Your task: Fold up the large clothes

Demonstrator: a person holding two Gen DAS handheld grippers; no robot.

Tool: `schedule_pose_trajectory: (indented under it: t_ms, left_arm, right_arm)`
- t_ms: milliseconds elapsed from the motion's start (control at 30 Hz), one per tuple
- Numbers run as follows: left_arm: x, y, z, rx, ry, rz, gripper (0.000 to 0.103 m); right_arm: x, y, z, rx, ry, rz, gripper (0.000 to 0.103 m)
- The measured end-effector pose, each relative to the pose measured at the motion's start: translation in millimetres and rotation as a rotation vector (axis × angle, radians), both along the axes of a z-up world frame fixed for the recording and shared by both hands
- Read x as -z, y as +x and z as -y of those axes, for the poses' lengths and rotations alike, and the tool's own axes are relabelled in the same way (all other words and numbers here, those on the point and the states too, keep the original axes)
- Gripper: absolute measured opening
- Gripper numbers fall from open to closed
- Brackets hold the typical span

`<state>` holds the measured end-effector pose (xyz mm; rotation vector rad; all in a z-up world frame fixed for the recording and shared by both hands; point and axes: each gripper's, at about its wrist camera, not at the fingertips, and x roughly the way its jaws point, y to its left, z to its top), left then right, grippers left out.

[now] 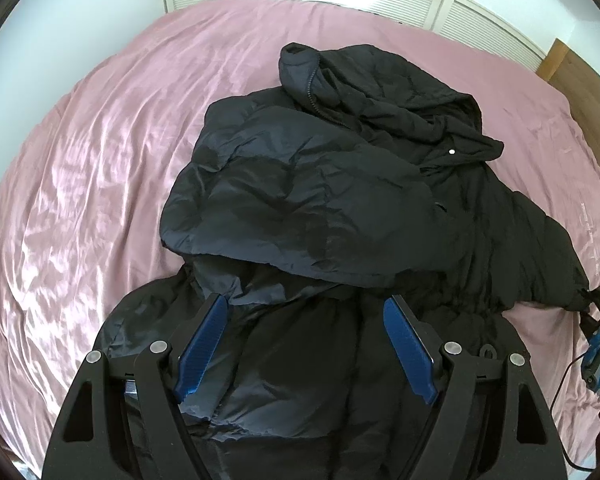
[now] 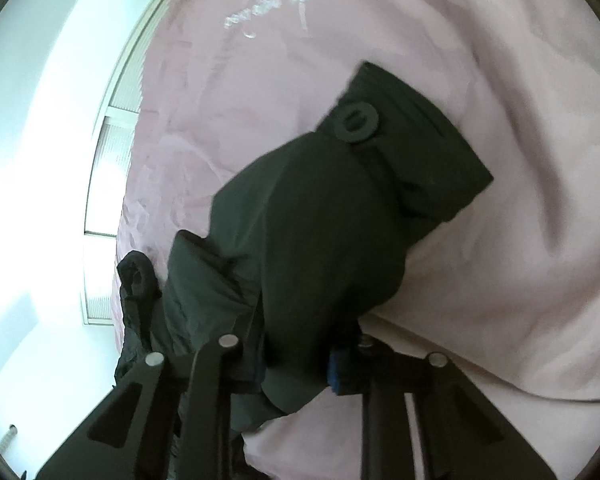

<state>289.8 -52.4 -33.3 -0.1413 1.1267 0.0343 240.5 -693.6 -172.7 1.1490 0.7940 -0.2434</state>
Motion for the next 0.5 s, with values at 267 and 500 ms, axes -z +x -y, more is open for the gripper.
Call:
schedule_pose_trajectory:
  t_ms: [267, 500]
  left_arm:
    - [5.0, -8.6, -16.9, -0.025, -0.025, 0.000, 0.080]
    - [14.8, -18.9, -35.9, -0.061, -0.065, -0.005, 0.080]
  right_arm:
    - [-18.1, -4.6, -6.1, 0.002, -0.033, 0.009, 0.019]
    - [-33.8, -7.8, -10.2, 0.023, -0.025, -0.001, 0.019]
